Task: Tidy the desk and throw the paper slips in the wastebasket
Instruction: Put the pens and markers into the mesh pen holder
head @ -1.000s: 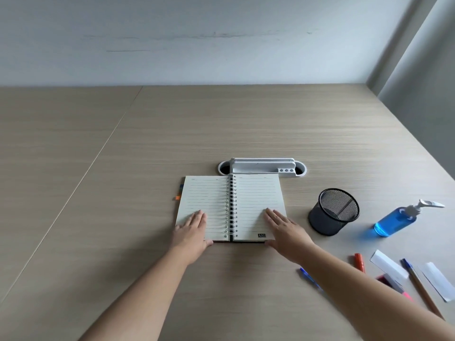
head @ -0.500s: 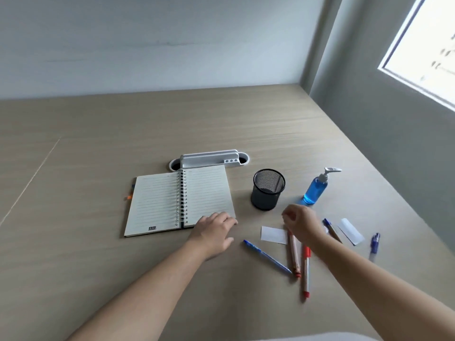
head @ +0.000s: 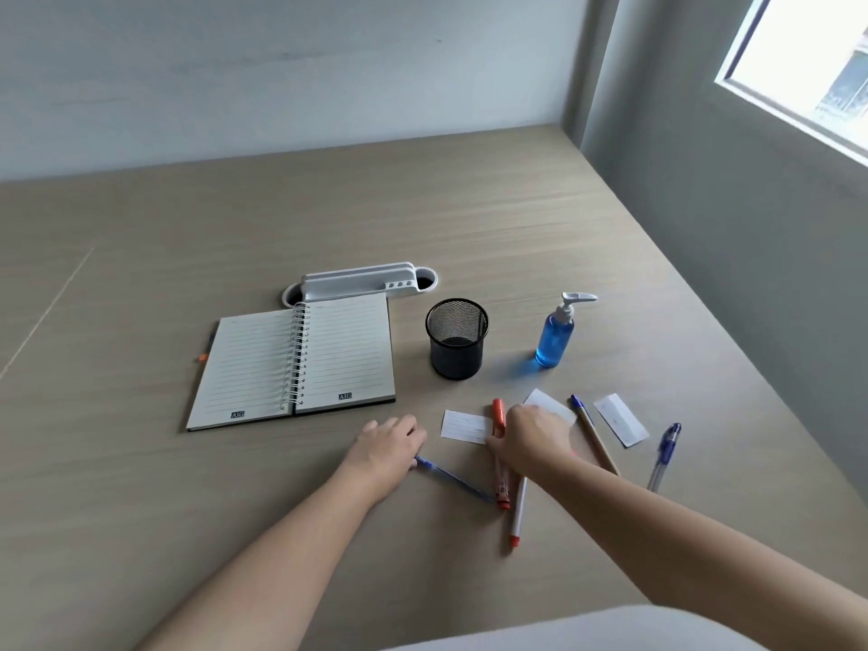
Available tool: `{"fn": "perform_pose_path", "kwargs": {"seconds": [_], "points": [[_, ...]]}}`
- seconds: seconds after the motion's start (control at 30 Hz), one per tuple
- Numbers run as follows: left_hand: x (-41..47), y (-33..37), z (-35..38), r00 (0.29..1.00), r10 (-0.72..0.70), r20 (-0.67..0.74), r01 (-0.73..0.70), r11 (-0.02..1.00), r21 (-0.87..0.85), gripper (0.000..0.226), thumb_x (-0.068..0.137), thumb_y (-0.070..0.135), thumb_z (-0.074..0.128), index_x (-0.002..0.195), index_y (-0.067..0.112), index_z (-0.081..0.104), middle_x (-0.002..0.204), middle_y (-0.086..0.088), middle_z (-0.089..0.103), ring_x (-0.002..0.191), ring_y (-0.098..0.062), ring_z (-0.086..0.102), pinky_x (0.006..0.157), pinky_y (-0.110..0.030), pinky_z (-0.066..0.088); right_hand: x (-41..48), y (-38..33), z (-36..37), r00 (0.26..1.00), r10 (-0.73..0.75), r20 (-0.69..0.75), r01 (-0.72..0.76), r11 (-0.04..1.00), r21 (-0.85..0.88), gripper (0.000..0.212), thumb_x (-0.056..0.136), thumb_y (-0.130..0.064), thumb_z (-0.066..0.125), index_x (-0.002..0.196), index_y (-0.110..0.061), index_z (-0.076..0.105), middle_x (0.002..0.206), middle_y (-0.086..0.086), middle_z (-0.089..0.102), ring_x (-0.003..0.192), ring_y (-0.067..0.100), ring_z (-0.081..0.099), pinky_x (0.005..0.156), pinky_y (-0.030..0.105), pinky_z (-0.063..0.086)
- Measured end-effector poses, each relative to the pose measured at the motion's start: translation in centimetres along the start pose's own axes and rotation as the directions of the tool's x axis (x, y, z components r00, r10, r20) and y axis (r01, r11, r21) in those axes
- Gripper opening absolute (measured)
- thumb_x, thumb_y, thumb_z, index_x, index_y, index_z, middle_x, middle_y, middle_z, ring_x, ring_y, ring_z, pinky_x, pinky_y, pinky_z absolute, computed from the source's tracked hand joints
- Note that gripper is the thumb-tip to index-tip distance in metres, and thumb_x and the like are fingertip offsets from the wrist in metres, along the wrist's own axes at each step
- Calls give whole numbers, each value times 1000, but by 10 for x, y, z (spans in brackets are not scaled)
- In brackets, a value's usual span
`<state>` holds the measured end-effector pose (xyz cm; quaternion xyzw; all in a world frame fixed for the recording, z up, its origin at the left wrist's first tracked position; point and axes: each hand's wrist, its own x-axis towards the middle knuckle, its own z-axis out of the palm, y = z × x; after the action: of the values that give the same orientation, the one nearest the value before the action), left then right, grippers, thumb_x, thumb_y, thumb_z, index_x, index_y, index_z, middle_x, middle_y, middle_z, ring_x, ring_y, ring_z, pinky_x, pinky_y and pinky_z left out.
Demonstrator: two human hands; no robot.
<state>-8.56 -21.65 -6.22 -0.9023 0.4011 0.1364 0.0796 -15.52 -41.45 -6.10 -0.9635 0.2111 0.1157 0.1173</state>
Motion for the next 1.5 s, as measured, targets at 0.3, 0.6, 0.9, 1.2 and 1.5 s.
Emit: {"fn": "perform_pose_path", "kwargs": {"seconds": [0.3,0.6,0.9,1.2,1.5], "points": [[-1,-24,-43,996,91,19,-75,910,-408,9,84,20,60,91,15,61,94,-4,69,82,-18,60,74,-27,44,2,1,-52,980,151,-126,-108,947,303,33,72,-43,58,54,-16,51,56,2,53,66,28,56,56,31,35],[40,-65,-172,917,-267,-296,-179,387,-904,9,77,15,75,71,18,68,63,5,69,58,-6,60,69,-24,49,54,-39,-157,894,67,-444,191,838,511,17,78,-37,61,69,-23,62,64,-1,61,73,27,54,61,29,32],[94,-39,-140,868,-369,-332,-77,562,-824,10,79,17,72,71,18,66,64,4,62,65,-12,57,60,-14,42,88,-38,-104,938,-126,-324,179,974,141,25,78,-44,62,92,-26,72,130,2,53,120,26,41,92,39,35],[104,-40,-117,853,-469,-227,97,571,-815,47,78,18,73,121,16,56,90,-3,64,81,-17,56,75,-24,41,86,-29,-94,948,-154,-278,201,969,147,30,81,-42,63,105,-25,69,148,2,37,135,25,28,107,45,27],[39,49,-85,897,-277,-345,-32,738,-674,12,79,26,63,73,19,55,65,-3,63,68,-31,62,60,-32,47,2,44,-71,923,76,-378,76,925,372,13,82,-23,60,71,-15,62,74,2,60,78,27,57,66,28,32]]}}
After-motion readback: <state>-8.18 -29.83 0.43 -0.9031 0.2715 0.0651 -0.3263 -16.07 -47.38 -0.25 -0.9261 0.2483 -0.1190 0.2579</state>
